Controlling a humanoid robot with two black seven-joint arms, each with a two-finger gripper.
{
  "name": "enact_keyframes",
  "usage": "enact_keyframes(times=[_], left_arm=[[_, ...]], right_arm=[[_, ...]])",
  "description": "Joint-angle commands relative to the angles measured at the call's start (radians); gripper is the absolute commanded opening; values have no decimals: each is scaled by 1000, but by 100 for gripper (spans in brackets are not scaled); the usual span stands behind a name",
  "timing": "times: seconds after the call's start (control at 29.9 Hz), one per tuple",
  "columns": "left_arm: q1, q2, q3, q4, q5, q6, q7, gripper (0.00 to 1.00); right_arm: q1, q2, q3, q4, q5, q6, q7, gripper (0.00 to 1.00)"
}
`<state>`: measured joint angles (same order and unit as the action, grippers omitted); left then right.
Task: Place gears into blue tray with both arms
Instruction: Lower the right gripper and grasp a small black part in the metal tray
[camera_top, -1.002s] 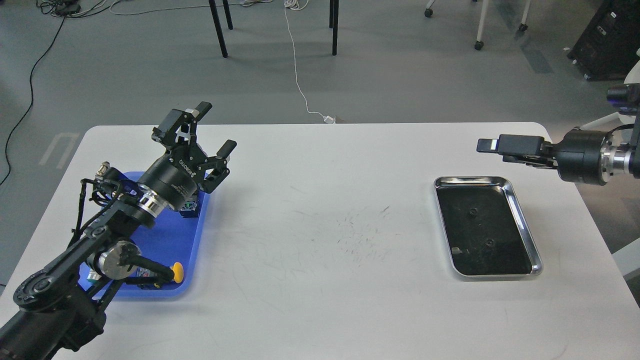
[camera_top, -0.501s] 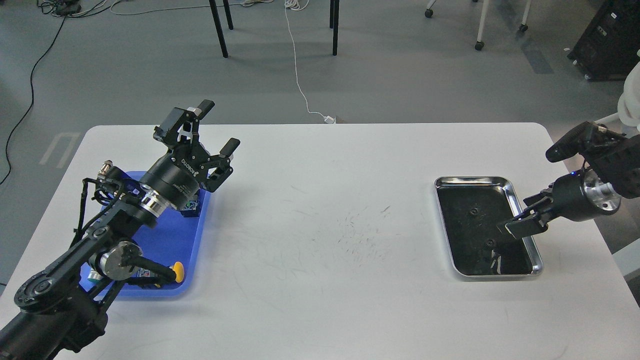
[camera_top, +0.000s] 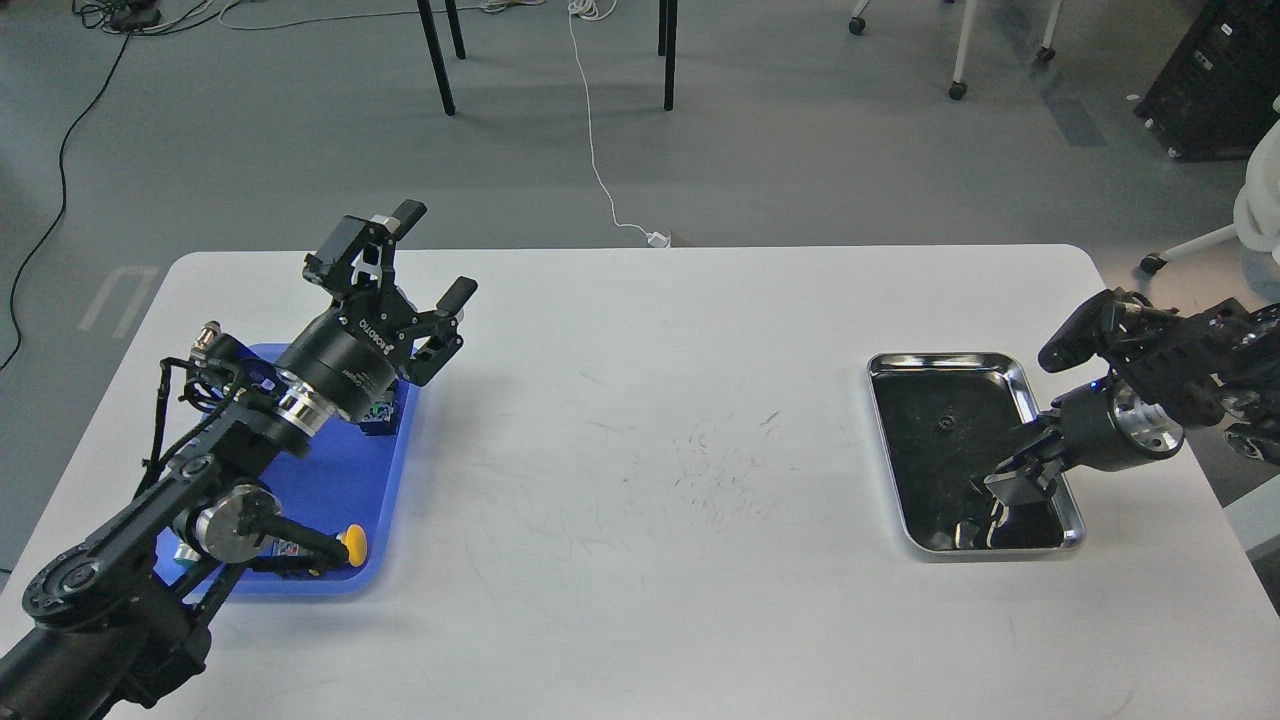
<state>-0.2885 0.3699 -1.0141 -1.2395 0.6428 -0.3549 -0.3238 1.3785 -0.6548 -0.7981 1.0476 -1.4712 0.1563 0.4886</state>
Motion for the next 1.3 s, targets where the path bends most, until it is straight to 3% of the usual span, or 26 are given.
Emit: enact_keyframes(times=[0.0,0.33,1.0,1.27], left_arm=[[2,3,-1,-1,0,-1,0,98],[3,3,3,-17,8,-1,0,98],[6,4,0,-18,29,-1,0,98],[8,3,2,-18,29,-3,0,98]], right_arm=[[-30,12,2,-4,32,-32,0,69],[-53,15,2,-29,35,-40,0,59],[-56,15,-1,-32,35,-35,0,56],[-61,15,-1,-31,35,-30,0,37]])
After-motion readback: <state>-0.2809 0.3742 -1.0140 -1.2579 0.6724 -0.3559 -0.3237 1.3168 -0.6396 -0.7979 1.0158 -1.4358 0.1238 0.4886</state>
